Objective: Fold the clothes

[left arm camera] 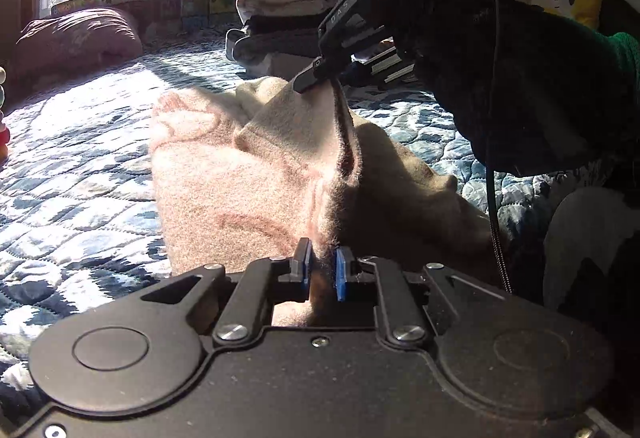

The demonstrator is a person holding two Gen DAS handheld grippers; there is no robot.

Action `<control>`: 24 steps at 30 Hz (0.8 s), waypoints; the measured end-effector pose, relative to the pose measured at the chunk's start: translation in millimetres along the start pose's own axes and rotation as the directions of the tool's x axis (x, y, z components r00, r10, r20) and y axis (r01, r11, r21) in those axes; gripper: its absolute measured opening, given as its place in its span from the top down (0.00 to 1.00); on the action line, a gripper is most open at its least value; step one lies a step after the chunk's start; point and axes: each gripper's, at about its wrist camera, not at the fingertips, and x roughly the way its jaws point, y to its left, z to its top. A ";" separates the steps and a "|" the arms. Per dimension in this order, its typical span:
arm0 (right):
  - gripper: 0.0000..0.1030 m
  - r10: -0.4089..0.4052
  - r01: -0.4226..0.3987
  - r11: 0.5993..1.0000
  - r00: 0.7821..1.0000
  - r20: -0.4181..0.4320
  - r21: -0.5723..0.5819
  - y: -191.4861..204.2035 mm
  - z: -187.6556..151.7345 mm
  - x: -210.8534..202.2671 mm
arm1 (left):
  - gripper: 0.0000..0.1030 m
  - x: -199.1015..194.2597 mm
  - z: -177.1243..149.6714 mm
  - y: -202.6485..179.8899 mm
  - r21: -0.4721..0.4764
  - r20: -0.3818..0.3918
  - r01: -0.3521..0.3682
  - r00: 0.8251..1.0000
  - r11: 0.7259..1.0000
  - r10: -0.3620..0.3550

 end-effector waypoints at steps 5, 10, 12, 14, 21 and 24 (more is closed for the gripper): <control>0.93 -0.034 0.033 0.998 0.999 -0.032 -0.046 27.5 9.0 22.8 | 0.89 -7.3 0.6 38.9 -0.282 0.027 0.074 0.997 0.957 -0.070; 0.87 -0.022 0.017 0.994 0.999 -0.043 -0.110 57.5 8.6 44.6 | 0.89 -7.9 -9.4 71.8 -0.514 0.032 0.113 0.993 0.850 -0.112; 0.71 -0.006 0.003 0.991 1.000 -0.028 -0.132 63.2 8.5 51.7 | 0.89 -6.2 -13.0 79.2 -0.559 0.024 0.120 0.991 0.820 -0.129; 0.61 0.021 -0.022 0.995 1.000 -0.012 -0.102 60.5 9.5 52.5 | 0.89 -6.1 -12.8 82.0 -0.570 0.019 0.141 0.987 0.810 -0.159; 0.57 0.054 -0.051 0.996 0.998 0.037 -0.072 34.9 -4.8 35.9 | 0.89 -2.3 -13.9 73.8 -0.568 -0.016 0.173 0.975 0.804 -0.221; 0.58 0.063 -0.059 0.991 0.997 0.033 -0.124 29.2 -13.3 35.0 | 0.89 -4.6 -16.3 76.1 -0.611 0.005 0.189 0.972 0.769 -0.235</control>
